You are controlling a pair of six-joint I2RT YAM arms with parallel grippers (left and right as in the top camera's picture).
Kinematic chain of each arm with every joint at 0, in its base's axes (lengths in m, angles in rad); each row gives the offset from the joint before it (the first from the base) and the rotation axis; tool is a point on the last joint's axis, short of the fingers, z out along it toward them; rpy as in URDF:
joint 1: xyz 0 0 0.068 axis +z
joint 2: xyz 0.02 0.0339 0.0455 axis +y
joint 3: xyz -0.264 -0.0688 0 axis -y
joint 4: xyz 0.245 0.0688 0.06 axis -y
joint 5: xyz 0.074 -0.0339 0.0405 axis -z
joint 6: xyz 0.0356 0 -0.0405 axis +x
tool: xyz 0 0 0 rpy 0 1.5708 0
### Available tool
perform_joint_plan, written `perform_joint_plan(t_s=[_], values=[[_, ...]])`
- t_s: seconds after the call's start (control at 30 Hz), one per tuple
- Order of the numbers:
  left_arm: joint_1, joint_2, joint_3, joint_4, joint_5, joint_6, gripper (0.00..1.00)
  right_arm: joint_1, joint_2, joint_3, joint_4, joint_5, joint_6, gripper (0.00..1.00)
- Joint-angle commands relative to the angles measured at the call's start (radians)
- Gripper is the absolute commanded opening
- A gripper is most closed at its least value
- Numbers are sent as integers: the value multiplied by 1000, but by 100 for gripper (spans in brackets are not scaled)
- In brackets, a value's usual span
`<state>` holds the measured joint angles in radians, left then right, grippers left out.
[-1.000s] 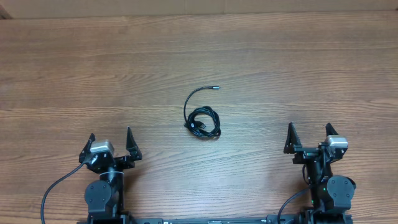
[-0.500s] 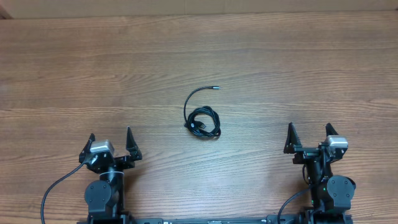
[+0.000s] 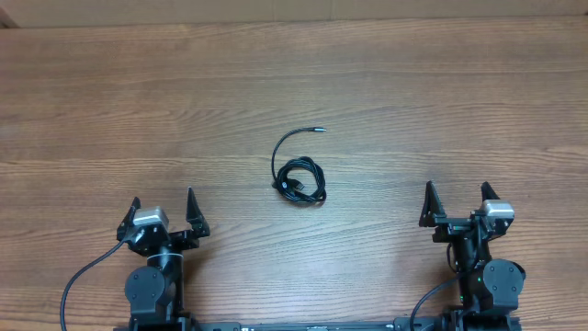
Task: Untangle cables
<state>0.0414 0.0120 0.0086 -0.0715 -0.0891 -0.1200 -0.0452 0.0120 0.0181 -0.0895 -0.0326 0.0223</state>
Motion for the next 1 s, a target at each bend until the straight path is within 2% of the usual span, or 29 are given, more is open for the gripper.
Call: perform_joint_plan(t_s=[0.0,0.47,0.73,0.8,0.97], values=[[4,-8,-4,1,8,19,99,-2,-9,-10,5,12,3,100],[4,-8,-4,4,-10,19,100,-2,-9,-10,6,12,3,100],[5,-8,-4,45,-52,19,100,-2,-9,-10,79,12,3,100],[5,-8,-4,77,-41,14,100,-2,-9,-10,110,11,3,100],[4,-8,25,212,127,8,100,-2,-9,-10,338,-132,3,100]])
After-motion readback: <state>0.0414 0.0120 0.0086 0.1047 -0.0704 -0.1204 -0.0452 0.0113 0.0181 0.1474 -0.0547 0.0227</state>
